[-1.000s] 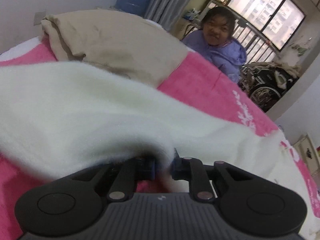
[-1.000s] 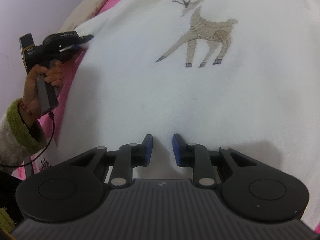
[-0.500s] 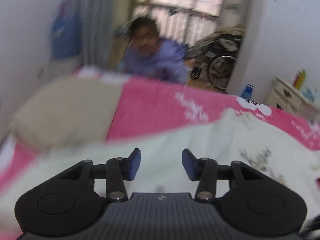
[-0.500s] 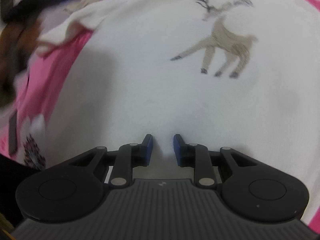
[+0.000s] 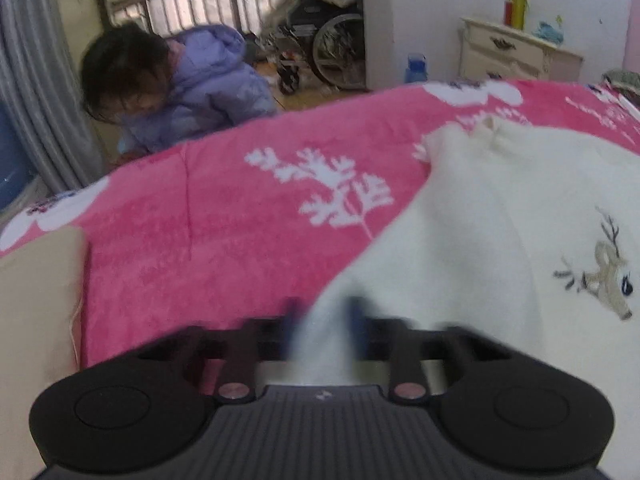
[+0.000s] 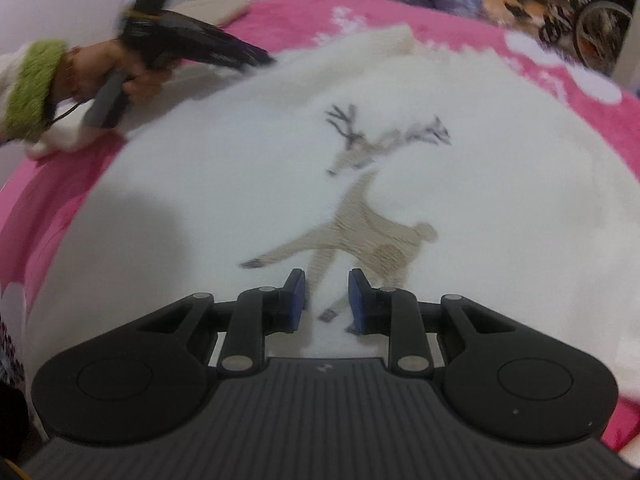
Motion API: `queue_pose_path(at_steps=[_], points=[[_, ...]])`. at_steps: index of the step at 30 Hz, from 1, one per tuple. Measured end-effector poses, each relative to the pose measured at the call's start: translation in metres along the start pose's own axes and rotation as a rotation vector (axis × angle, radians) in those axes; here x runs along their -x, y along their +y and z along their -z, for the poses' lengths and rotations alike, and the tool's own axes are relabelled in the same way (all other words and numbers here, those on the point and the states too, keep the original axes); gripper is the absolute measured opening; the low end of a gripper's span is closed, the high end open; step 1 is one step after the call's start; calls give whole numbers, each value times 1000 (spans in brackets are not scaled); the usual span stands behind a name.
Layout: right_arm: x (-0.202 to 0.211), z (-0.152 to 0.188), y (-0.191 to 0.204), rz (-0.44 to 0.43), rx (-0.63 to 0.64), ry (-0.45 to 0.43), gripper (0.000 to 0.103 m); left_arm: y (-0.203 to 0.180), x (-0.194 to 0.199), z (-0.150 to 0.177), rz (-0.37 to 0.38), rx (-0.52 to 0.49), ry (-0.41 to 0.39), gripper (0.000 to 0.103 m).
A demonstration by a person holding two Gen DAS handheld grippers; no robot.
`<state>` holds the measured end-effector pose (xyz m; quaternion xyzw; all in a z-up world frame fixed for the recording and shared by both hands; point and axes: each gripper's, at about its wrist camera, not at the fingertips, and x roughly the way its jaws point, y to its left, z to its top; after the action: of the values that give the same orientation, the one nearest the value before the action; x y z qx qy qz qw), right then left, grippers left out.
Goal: Fold clothes
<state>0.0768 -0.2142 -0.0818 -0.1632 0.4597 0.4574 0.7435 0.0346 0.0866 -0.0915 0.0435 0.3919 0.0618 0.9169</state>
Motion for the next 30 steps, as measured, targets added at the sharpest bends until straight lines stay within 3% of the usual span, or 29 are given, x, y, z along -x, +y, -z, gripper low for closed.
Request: queue_pose_path(at_steps=[4,9,11,14,16,18,20,22,24,26,30], points=[[-3,5,-14,-40,-69,-4,23,19,1,-3,-97,118,-66,6],[-1,0,-14,-53,-39,-17,23,24,-9,8,-196,211,-60,8],[8,-14,-19,-53,-29,-72,23,19,-11,10,-234,235,-72,12],[16,-48,-31,-16,-10,-185,23,13,-9,8,-299,215,-78,27],[9,-73,-39,39,18,-236,23,11,-3,3,-339,210,-83,46],[-1,-92,-46,84,32,-265,23,8,12,-4,-382,219,-113,46],[-12,-105,-53,88,25,-267,23,-2,32,-10,-451,232,-192,45],[-25,-115,-58,105,27,-258,23,-13,42,-20,-373,242,-243,45],[-41,-121,-66,117,14,-232,22,-36,30,-35,-222,180,-208,45],[-57,-124,-75,143,-12,-201,21,-61,3,-45,-120,103,-143,43],[-77,-135,-96,164,-59,-219,16,-80,-44,-51,-149,101,-83,46]])
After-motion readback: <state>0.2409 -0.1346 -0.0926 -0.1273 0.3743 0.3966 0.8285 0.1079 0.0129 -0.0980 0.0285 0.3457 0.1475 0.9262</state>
